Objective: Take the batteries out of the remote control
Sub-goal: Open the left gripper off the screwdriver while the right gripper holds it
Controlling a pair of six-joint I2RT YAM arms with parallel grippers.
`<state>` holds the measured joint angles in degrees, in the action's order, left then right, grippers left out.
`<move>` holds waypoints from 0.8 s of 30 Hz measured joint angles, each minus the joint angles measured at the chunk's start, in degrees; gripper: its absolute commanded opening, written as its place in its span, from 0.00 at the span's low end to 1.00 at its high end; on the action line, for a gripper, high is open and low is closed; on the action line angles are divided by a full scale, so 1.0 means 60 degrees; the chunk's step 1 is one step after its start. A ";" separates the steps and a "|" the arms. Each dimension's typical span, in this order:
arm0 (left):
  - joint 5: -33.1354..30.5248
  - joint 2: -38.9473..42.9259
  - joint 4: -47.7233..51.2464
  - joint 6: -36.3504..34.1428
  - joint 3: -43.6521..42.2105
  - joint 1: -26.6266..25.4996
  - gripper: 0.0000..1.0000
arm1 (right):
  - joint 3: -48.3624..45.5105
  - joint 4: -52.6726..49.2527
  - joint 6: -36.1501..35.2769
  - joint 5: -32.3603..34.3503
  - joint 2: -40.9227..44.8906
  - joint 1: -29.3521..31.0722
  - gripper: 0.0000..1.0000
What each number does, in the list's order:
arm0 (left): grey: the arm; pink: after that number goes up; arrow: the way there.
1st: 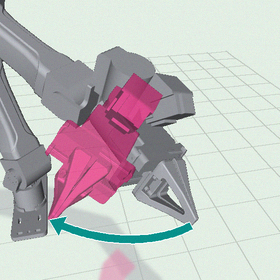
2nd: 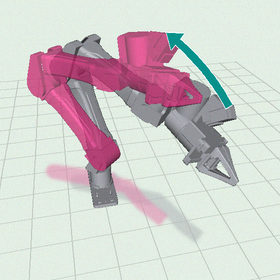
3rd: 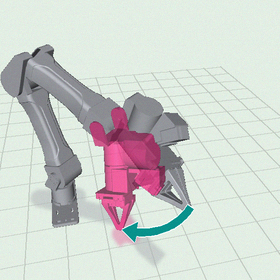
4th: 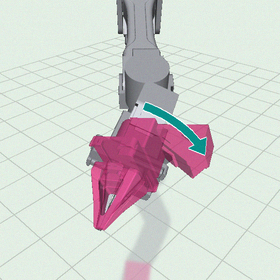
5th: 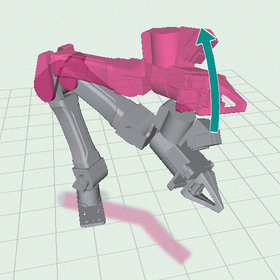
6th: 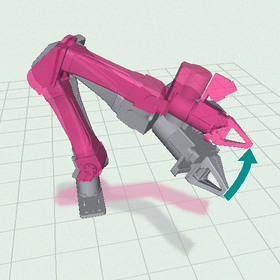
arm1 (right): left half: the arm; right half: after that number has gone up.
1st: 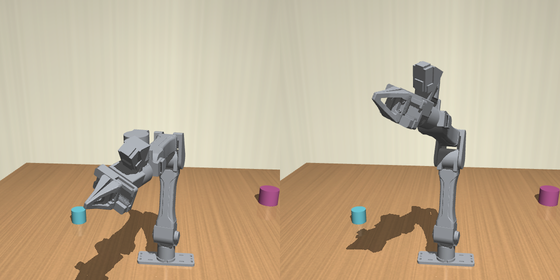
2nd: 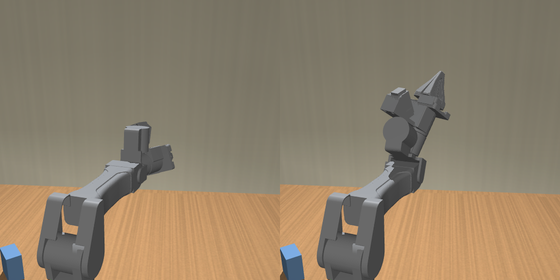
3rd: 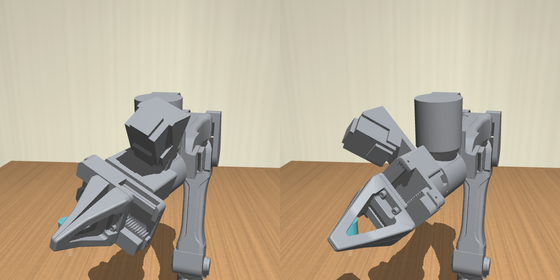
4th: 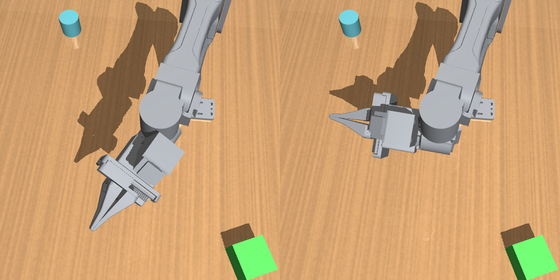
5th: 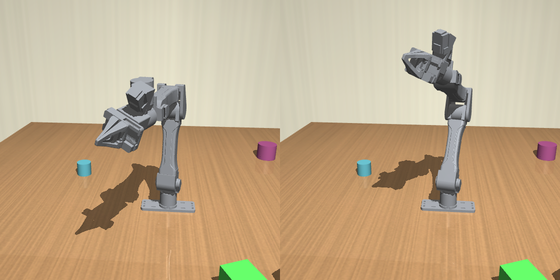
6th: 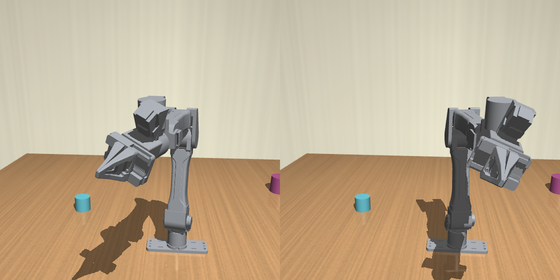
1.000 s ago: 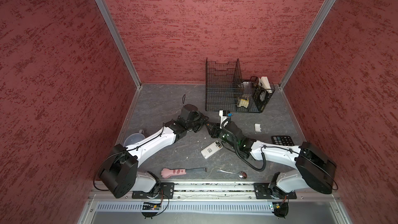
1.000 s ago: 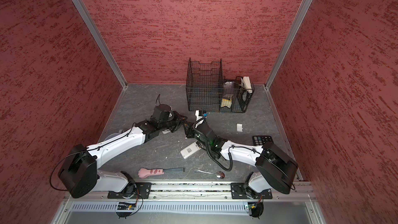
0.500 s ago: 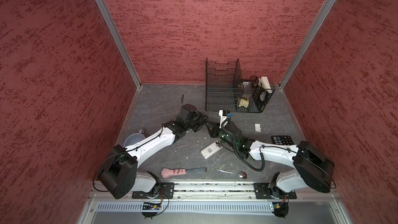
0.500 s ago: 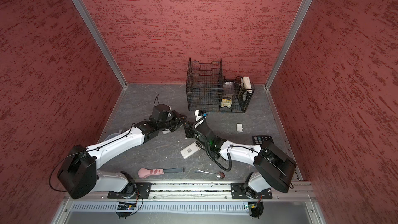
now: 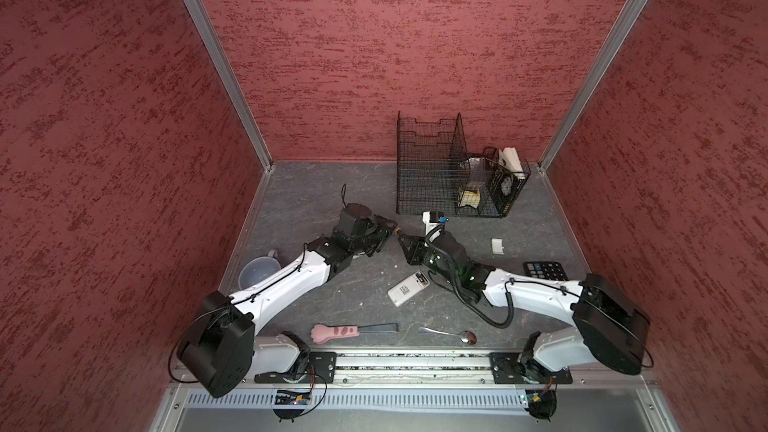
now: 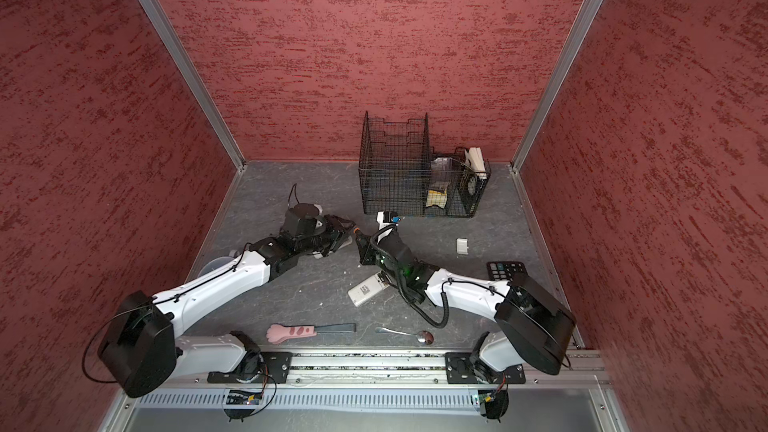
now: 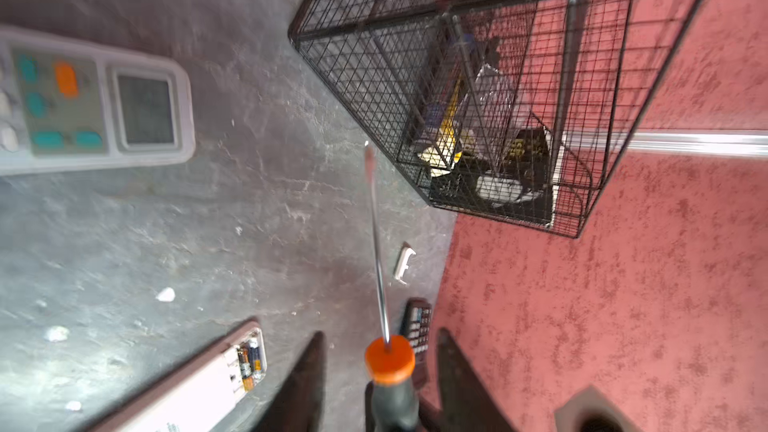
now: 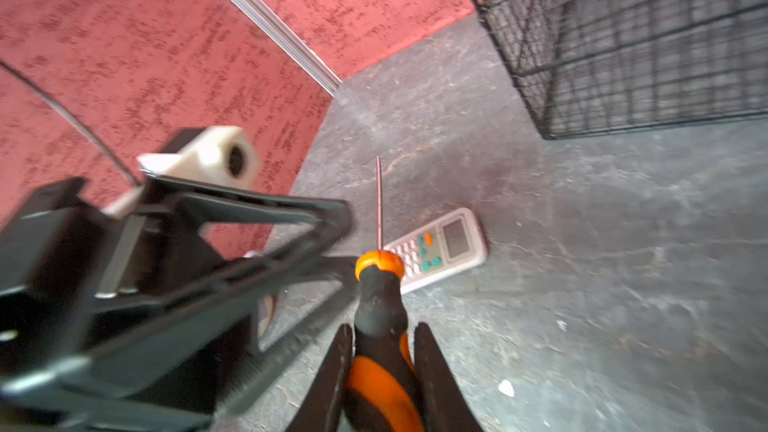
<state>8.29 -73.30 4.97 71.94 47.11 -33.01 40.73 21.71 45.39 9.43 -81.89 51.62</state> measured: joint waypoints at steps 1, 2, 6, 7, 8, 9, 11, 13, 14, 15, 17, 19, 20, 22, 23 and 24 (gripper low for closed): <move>-0.0055 0.0102 0.0015 -0.0055 -0.0044 0.0051 0.51 | 0.0007 -0.0197 0.0004 -0.0007 0.0076 -0.0015 0.00; -0.0117 0.0211 0.0033 -0.0131 -0.0091 0.0095 0.52 | 0.0007 -0.0404 0.0004 -0.0018 0.0171 -0.0015 0.00; -0.0379 0.0769 0.0215 -0.0419 -0.0331 0.0270 0.53 | 0.0004 -0.1188 0.0029 -0.0153 0.0718 -0.0022 0.00; -0.0430 0.0940 0.0295 -0.0506 -0.0401 0.0310 0.53 | 0.0004 -0.1395 0.0058 -0.0259 0.0951 -0.0040 0.00; -0.0470 0.1122 0.0357 -0.0576 -0.0499 0.0357 0.53 | 0.0000 -0.1599 0.0091 -0.0357 0.1191 -0.0058 0.00; -0.0488 0.1293 0.0426 -0.0627 -0.0601 0.0401 0.53 | -0.0007 -0.1781 0.0131 -0.0484 0.1424 -0.0073 0.00; -0.0514 0.1657 0.0572 -0.0758 -0.0882 0.0525 0.53 | -0.0036 -0.2113 0.0288 -0.0801 0.1912 -0.0127 0.00; -0.0550 0.1916 0.0769 -0.0903 -0.1144 0.0623 0.53 | -0.0117 -0.2393 0.0576 -0.1228 0.2364 -0.0270 0.00; -0.0572 0.2007 0.0907 -0.1002 -0.1249 0.0648 0.53 | -0.0189 -0.2543 0.0794 -0.1453 0.2586 -0.0361 0.00; -0.0583 0.2069 0.1002 -0.1089 -0.1319 0.0674 0.53 | -0.0266 -0.2699 0.1027 -0.1639 0.2776 -0.0448 0.00; -0.0590 0.2186 0.1239 -0.1417 -0.1421 0.0681 0.53 | -0.0510 -0.3104 0.1628 -0.2058 0.3206 -0.0583 0.00; -0.0594 0.2255 0.1428 -0.1756 -0.1432 0.0681 0.54 | -0.0783 -0.3413 0.2120 -0.2368 0.3552 -0.0663 0.00; -0.0594 0.2284 0.1483 -0.1960 -0.1432 0.0670 0.54 | -0.0947 -0.3595 0.2404 -0.2539 0.3752 -0.0685 0.00; -0.0616 0.2328 0.1574 -0.2331 -0.1432 0.0641 0.55 | -0.1228 -0.3796 0.2867 -0.2772 0.4080 -0.0692 0.00; -0.0645 0.2339 0.1606 -0.2499 -0.1432 0.0608 0.55 | -0.1355 -0.3887 0.3085 -0.2885 0.4248 -0.0696 0.00; -0.0663 0.2342 0.1654 -0.2710 -0.1424 0.0546 0.55 | -0.1490 -0.3963 0.3322 -0.2991 0.4426 -0.0699 0.00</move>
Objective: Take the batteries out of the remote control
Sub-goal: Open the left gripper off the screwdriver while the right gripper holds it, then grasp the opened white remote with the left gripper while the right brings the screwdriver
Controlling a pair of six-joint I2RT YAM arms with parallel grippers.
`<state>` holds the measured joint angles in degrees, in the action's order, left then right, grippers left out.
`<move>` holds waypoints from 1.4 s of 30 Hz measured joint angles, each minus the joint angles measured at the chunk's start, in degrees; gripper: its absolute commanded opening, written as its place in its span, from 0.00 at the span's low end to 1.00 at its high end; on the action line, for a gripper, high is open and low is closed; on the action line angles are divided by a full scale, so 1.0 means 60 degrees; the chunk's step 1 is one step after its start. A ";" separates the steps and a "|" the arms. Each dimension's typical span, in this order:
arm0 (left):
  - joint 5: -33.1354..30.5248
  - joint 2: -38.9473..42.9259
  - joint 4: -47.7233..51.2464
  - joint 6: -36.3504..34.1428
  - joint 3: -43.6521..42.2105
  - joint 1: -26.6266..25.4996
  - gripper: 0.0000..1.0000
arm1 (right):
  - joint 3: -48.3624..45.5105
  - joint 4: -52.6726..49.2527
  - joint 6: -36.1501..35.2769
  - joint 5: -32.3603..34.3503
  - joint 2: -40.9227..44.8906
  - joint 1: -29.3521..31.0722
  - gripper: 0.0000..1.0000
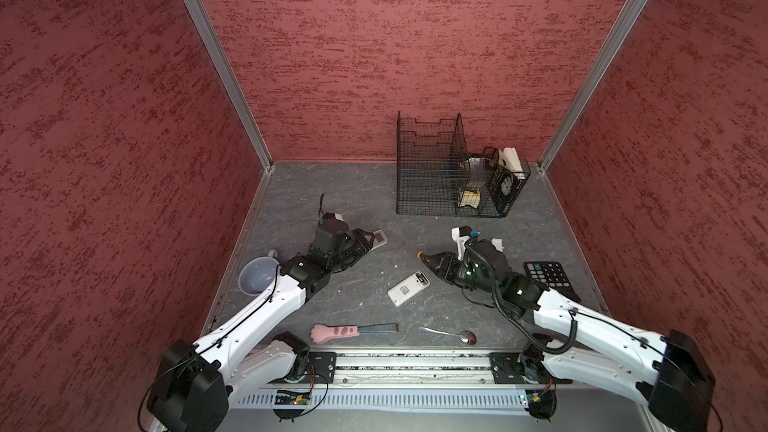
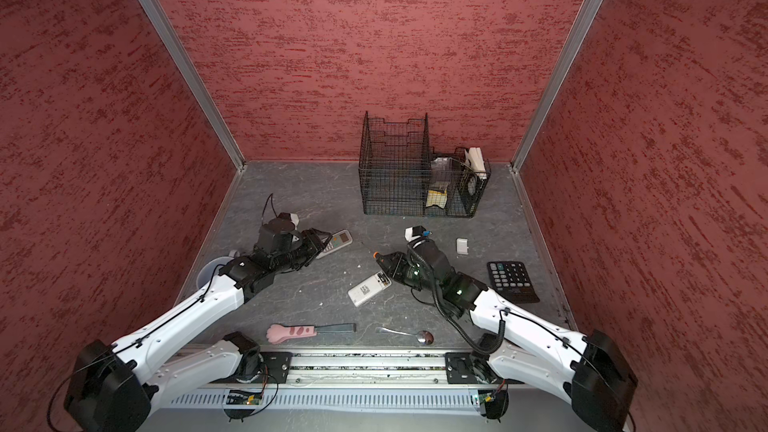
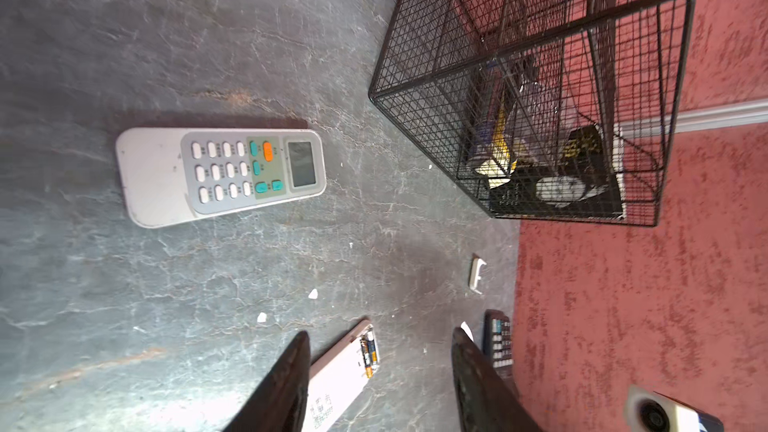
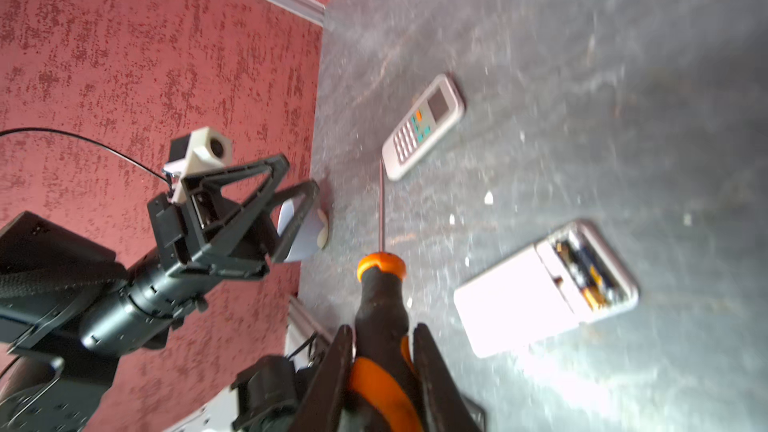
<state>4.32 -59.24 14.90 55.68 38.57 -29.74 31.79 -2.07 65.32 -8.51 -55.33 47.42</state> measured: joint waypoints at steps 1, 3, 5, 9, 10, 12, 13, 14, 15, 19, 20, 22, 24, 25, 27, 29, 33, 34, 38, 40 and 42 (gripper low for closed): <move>-0.0033 0.0000 0.0036 -0.0204 0.0011 -0.0084 0.56 | -0.0120 -0.0058 0.0211 -0.0080 0.0160 0.0000 0.00; -0.0095 -0.0007 0.0106 -0.0543 0.0029 -0.0284 0.56 | -0.0324 -0.0076 0.0554 -0.0189 0.0423 0.0000 0.00; -0.0175 -0.0066 0.0135 -0.0852 0.0080 -0.0532 0.56 | -0.0499 -0.0084 0.0831 -0.0259 0.0637 0.0000 0.00; -0.0313 -0.0317 0.0127 -0.1326 0.0171 -0.0936 0.58 | -0.0714 -0.0149 0.1213 -0.0280 0.0918 -0.0004 0.00; -0.0346 -0.0390 0.0127 -0.1439 0.0182 -0.1027 0.58 | -0.0754 -0.0157 0.1275 -0.0288 0.0965 -0.0004 0.00; -0.0419 -0.0532 0.0127 -0.1628 0.0204 -0.1195 0.58 | -0.0769 -0.0244 0.1344 -0.0291 0.1053 -0.0004 0.00; -0.0455 -0.0627 0.0131 -0.1741 0.0229 -0.1290 0.58 | -0.0769 -0.0317 0.1366 -0.0291 0.1107 -0.0004 0.00; -0.0481 -0.0721 0.0135 -0.1858 0.0259 -0.1377 0.58 | -0.0769 -0.0423 0.1370 -0.0291 0.1162 -0.0004 0.00; -0.0495 -0.0838 0.0135 -0.1978 0.0302 -0.1472 0.58 | -0.0769 -0.0579 0.1373 -0.0291 0.1235 -0.0004 0.00; -0.0495 -0.1450 0.0146 -0.2448 0.0557 -0.1887 0.58 | -0.0769 -0.1384 0.1370 -0.0288 0.1592 -0.0007 0.00; -0.0492 -0.1592 0.0149 -0.2554 0.0601 -0.1974 0.58 | -0.0769 -0.1577 0.1370 -0.0288 0.1698 -0.0011 0.00; -0.0495 -0.1945 0.0160 -0.2750 0.0681 -0.2178 0.58 | -0.0769 -0.2000 0.1370 -0.0288 0.1971 -0.0022 0.00; -0.0503 -0.2211 0.0171 -0.2889 0.0692 -0.2331 0.57 | -0.0765 -0.2426 0.1373 -0.0280 0.2229 -0.0029 0.00; -0.0510 -0.2335 0.0175 -0.2951 0.0692 -0.2401 0.56 | -0.0761 -0.2659 0.1370 -0.0277 0.2357 -0.0029 0.00; -0.0517 -0.2583 0.0171 -0.3027 0.0696 -0.2528 0.54 | -0.0761 -0.3089 0.1370 -0.0266 0.2550 -0.0036 0.00; -0.0514 -0.2820 0.0171 -0.3053 0.0699 -0.2652 0.54 | -0.0761 -0.3486 0.1362 -0.0259 0.2667 -0.0040 0.00; -0.0488 -0.3293 0.0157 -0.3085 0.0699 -0.2881 0.53 | -0.0761 -0.4186 0.1275 -0.0259 0.2637 -0.0040 0.00; -0.0481 -0.3417 0.0153 -0.3085 0.0699 -0.2929 0.52 | -0.0761 -0.4280 0.1257 -0.0259 0.2619 -0.0040 0.00; -0.0459 -0.3956 0.0153 -0.3089 0.0699 -0.3122 0.49 | -0.0754 -0.4659 0.1169 -0.0262 0.2524 -0.0047 0.00; -0.0459 -0.4146 0.0153 -0.3089 0.0699 -0.3187 0.49 | -0.0736 -0.4834 0.1104 -0.0262 0.2459 -0.0047 0.00; -0.0459 -0.4291 0.0153 -0.3085 0.0699 -0.3238 0.49 | -0.0718 -0.4969 0.1035 -0.0270 0.2371 -0.0047 0.00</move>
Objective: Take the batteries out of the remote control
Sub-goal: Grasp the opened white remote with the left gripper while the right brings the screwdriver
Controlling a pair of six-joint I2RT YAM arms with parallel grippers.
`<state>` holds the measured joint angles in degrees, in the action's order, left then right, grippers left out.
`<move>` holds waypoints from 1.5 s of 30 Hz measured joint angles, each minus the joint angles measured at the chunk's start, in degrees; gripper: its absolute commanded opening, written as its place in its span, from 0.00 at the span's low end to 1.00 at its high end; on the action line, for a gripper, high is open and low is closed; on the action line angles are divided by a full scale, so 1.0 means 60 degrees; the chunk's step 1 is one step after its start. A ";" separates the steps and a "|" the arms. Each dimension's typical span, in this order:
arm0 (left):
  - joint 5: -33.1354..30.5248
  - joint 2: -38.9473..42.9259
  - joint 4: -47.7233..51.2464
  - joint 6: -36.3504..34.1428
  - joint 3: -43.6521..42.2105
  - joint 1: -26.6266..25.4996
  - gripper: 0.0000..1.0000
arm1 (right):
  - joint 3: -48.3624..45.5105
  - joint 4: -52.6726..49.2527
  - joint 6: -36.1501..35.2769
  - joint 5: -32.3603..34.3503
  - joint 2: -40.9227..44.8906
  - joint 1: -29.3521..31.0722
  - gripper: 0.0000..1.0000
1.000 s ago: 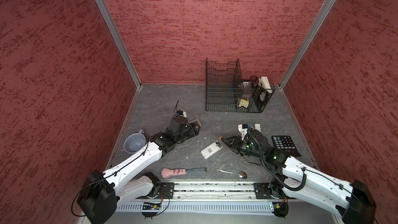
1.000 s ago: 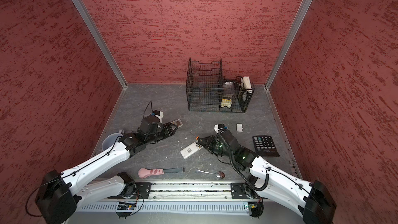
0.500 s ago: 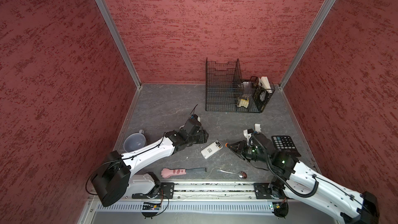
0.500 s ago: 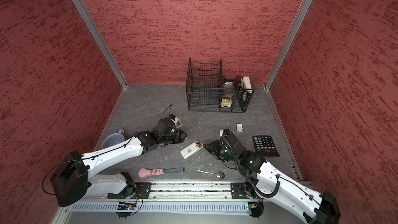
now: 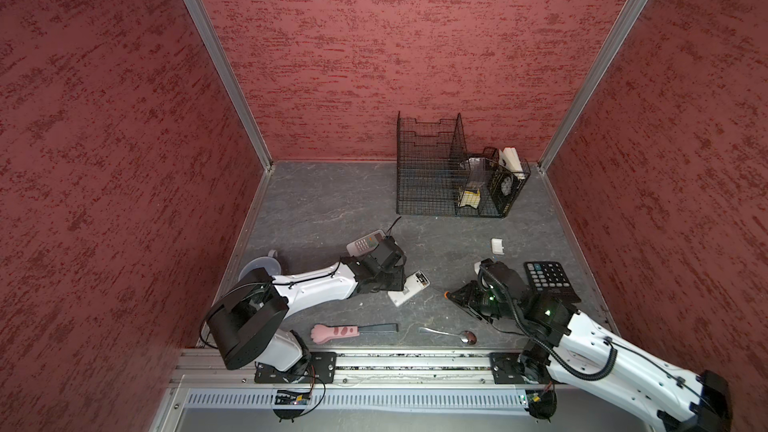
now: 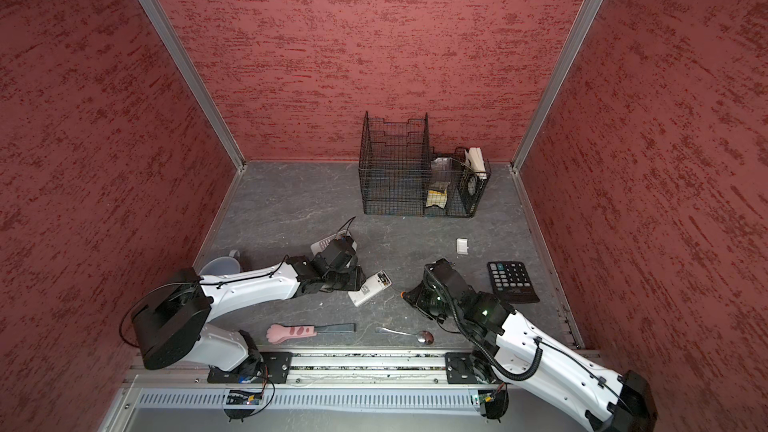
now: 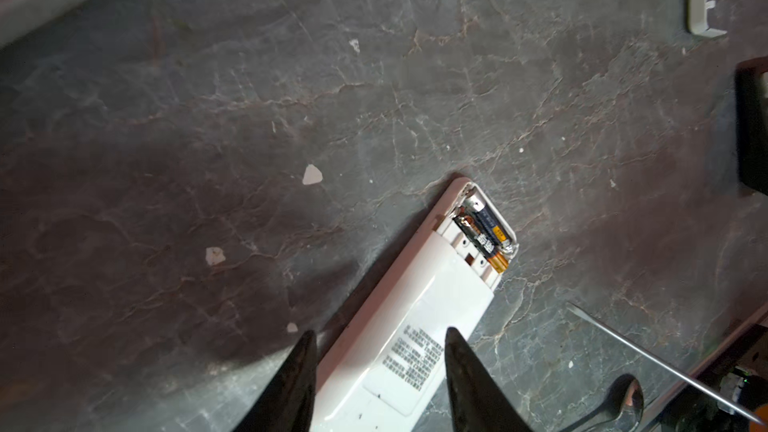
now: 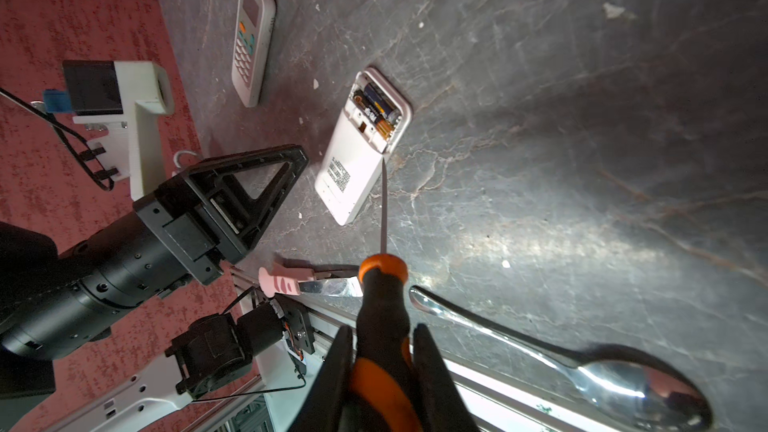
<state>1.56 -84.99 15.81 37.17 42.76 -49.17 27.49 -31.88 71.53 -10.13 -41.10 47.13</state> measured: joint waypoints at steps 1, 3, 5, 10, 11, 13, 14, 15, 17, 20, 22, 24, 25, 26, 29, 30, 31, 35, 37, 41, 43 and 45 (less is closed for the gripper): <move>0.0004 -0.0044 -0.0011 0.0000 0.0000 -0.0011 0.49 | 0.0000 -0.0033 -0.0018 -0.0004 -0.0040 0.0000 0.00; 0.0000 -0.0135 -0.0025 0.0007 0.0000 -0.0055 0.49 | 0.0000 -0.0106 -0.0069 -0.0011 -0.0157 0.0000 0.00; 0.0004 -0.0200 -0.0055 0.0011 0.0000 -0.0091 0.49 | 0.0000 -0.0091 -0.0098 -0.0015 -0.0284 0.0000 0.00; 0.0007 -0.0229 -0.0076 0.0073 0.0000 -0.0131 0.51 | -0.0004 0.0222 -0.0157 -0.0025 -0.0710 -0.0004 0.00; 0.0007 -0.0229 -0.0076 0.0091 0.0000 -0.0135 0.52 | -0.0004 0.0335 -0.0168 -0.0029 -0.0794 -0.0004 0.00; 0.0011 -0.0229 -0.0117 0.0131 0.0000 -0.0149 0.53 | -0.0004 0.0539 -0.0175 -0.0033 -0.0929 -0.0007 0.00; 0.0015 -0.0229 -0.0142 0.0153 0.0000 -0.0157 0.53 | -0.0004 0.0630 -0.0175 -0.0040 -0.0984 -0.0011 0.00; 0.0025 -0.0229 -0.0160 0.0160 0.0000 -0.0160 0.54 | -0.0007 0.0696 -0.0178 -0.0044 -0.1024 -0.0015 0.00; 0.0076 -0.0229 -0.0211 0.0182 -0.0004 -0.0168 0.54 | -0.0007 0.0841 -0.0208 -0.0062 -0.1115 -0.0029 0.00; 0.0160 -0.0229 -0.0299 0.0233 -0.0036 -0.0175 0.55 | -0.0011 0.1002 -0.0248 -0.0084 -0.1239 -0.0084 0.00; 0.0171 -0.0229 -0.0346 0.0277 -0.0095 -0.0208 0.56 | -0.0011 0.1093 -0.0259 -0.0117 -0.1322 -0.0113 0.00; 0.0178 -0.0226 -0.0357 0.0321 -0.0149 -0.0248 0.56 | -0.0011 0.1155 -0.0295 -0.0138 -0.1410 -0.0142 0.00; 0.0178 -0.0226 -0.0361 0.0335 -0.0171 -0.0270 0.57 | -0.0011 0.1166 -0.0317 -0.0146 -0.1450 -0.0146 0.00; 0.0182 -0.0219 -0.0364 0.0342 -0.0193 -0.0284 0.57 | -0.0011 0.1166 -0.0328 -0.0153 -0.1490 -0.0153 0.00; 0.0178 -0.0204 -0.0379 0.0379 -0.0244 -0.0324 0.57 | -0.0011 0.1169 -0.0379 -0.0189 -0.1555 -0.0164 0.00; 0.0175 -0.0200 -0.0382 0.0412 -0.0255 -0.0342 0.57 | -0.0011 0.1166 -0.0404 -0.0193 -0.1563 -0.0171 0.00; 0.0175 -0.0193 -0.0382 0.0437 -0.0262 -0.0379 0.57 | -0.0011 0.1162 -0.0430 -0.0193 -0.1563 -0.0175 0.00; 0.0168 -0.0098 -0.0386 0.0550 -0.0288 -0.0565 0.58 | -0.0004 0.1107 -0.0546 -0.0193 -0.1559 -0.0229 0.00; 0.0168 -0.0047 -0.0386 0.0586 -0.0288 -0.0656 0.59 | 0.0000 0.1096 -0.0601 -0.0193 -0.1559 -0.0273 0.00; 0.0164 -0.0022 -0.0372 0.0656 -0.0288 -0.0801 0.61 | 0.0069 0.0969 -0.0710 -0.0193 -0.1537 -0.0342 0.00; 0.0160 -0.0022 -0.0339 0.0659 -0.0288 -0.0860 0.63 | 0.0193 0.0827 -0.0758 -0.0189 -0.1523 -0.0372 0.00; 0.0142 -0.0022 -0.0215 0.0637 -0.0273 -0.0922 0.65 | 0.0324 0.0721 -0.0823 -0.0182 -0.1472 -0.0404 0.00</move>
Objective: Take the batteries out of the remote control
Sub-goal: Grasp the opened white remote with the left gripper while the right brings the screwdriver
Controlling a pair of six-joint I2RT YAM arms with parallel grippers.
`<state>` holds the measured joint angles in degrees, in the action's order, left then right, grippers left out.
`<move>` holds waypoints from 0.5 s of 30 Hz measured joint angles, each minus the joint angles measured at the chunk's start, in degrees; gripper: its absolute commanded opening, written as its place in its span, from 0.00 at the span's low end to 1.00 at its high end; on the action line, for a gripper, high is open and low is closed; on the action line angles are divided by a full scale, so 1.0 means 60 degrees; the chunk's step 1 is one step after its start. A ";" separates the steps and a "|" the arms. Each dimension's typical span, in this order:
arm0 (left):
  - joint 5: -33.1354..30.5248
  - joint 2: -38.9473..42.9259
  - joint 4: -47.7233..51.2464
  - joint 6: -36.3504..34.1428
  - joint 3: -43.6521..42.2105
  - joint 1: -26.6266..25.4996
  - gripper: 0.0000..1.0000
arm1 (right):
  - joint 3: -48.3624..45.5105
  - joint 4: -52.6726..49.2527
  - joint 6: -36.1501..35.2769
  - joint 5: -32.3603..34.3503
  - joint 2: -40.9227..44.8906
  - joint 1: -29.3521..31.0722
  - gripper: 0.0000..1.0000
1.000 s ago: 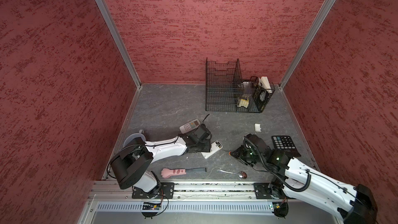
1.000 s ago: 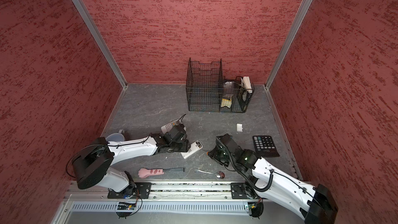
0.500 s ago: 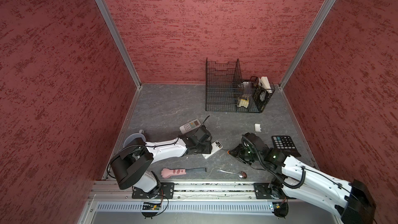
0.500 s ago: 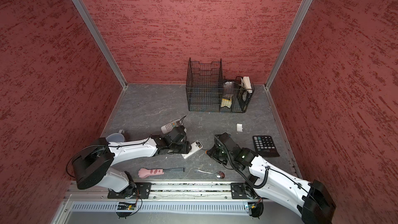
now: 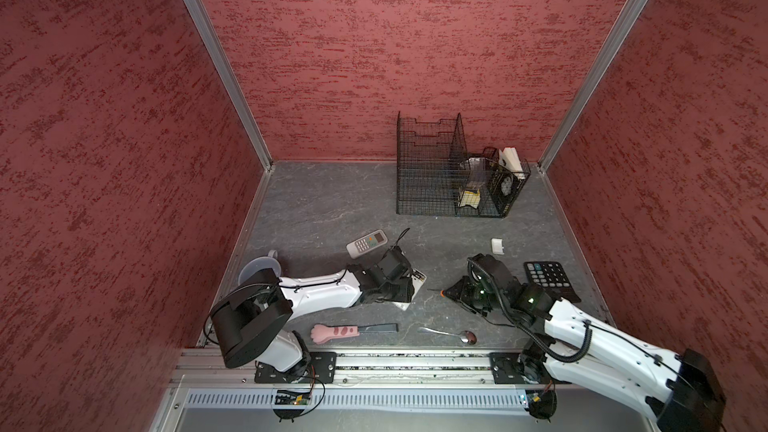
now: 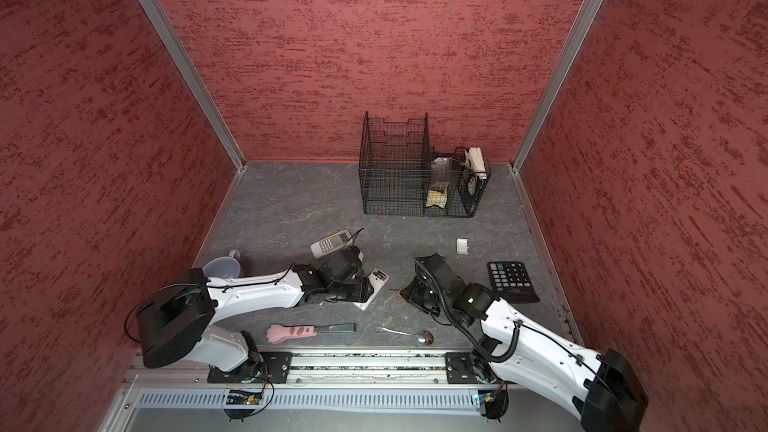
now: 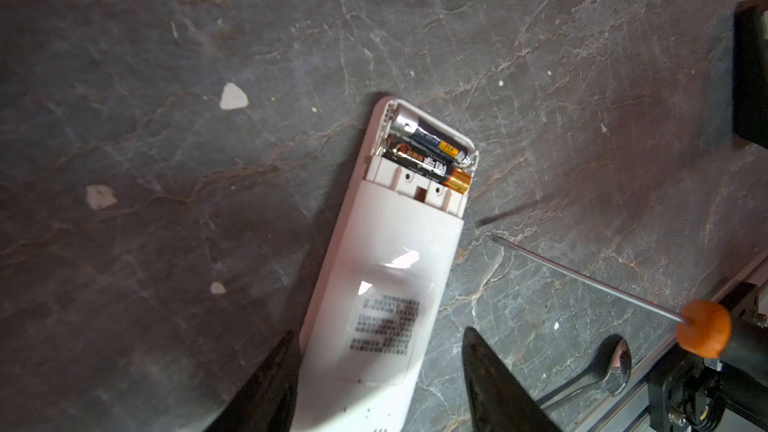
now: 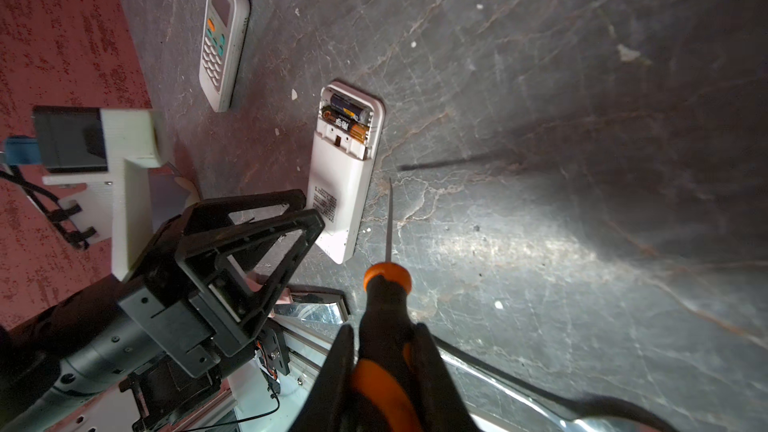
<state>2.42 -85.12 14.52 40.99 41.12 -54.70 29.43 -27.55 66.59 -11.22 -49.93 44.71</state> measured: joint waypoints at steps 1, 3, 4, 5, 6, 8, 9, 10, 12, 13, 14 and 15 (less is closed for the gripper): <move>-0.0029 -0.0004 0.0146 -0.0047 0.0047 -0.0040 0.66 | 0.0047 -0.0029 -0.0026 0.0000 0.0040 -0.0025 0.00; -0.0131 -0.0018 0.0393 -0.0153 0.0178 -0.0120 0.68 | 0.0098 -0.0087 -0.0080 0.0004 0.0127 -0.0080 0.00; -0.0182 -0.0051 0.0514 -0.0240 0.0273 -0.0164 0.68 | 0.0124 -0.0149 -0.0117 0.0004 0.0168 -0.0120 0.00; -0.0215 -0.0091 0.0597 -0.0295 0.0357 -0.0182 0.69 | 0.0160 -0.0215 -0.0146 0.0007 0.0200 -0.0153 0.00; -0.0244 -0.0182 0.0699 -0.0364 0.0470 -0.0211 0.69 | 0.0186 -0.0251 -0.0175 0.0007 0.0226 -0.0193 0.00; -0.0353 -0.0430 0.0860 -0.0510 0.0685 -0.0262 0.70 | 0.0233 -0.0321 -0.0219 0.0011 0.0284 -0.0262 0.00; -0.0448 -0.0576 0.0947 -0.0583 0.0794 -0.0306 0.70 | 0.0277 -0.0382 -0.0240 0.0011 0.0310 -0.0299 0.00; -0.0514 -0.0718 0.1053 -0.0656 0.0896 -0.0357 0.70 | 0.0317 -0.0419 -0.0255 0.0011 0.0335 -0.0328 0.00; -0.0674 -0.0965 0.1242 -0.0790 0.1093 -0.0474 0.70 | 0.0372 -0.0444 -0.0280 0.0011 0.0397 -0.0390 0.00; -0.0725 -0.1078 0.1315 -0.0841 0.1169 -0.0521 0.70 | 0.0390 -0.0455 -0.0288 0.0011 0.0423 -0.0423 0.00; -0.0790 -0.1217 0.1417 -0.0911 0.1268 -0.0579 0.70 | 0.0412 -0.0466 -0.0295 0.0011 0.0444 -0.0466 0.00; -0.0874 -0.1308 0.1483 -0.0973 0.1377 -0.0634 0.69 | 0.0430 -0.0470 -0.0313 0.0011 0.0459 -0.0506 0.00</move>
<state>-2.83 -92.97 23.42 35.16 49.39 -58.50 32.01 -30.37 64.71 -11.16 -47.18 41.67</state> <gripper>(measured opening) 0.695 0.227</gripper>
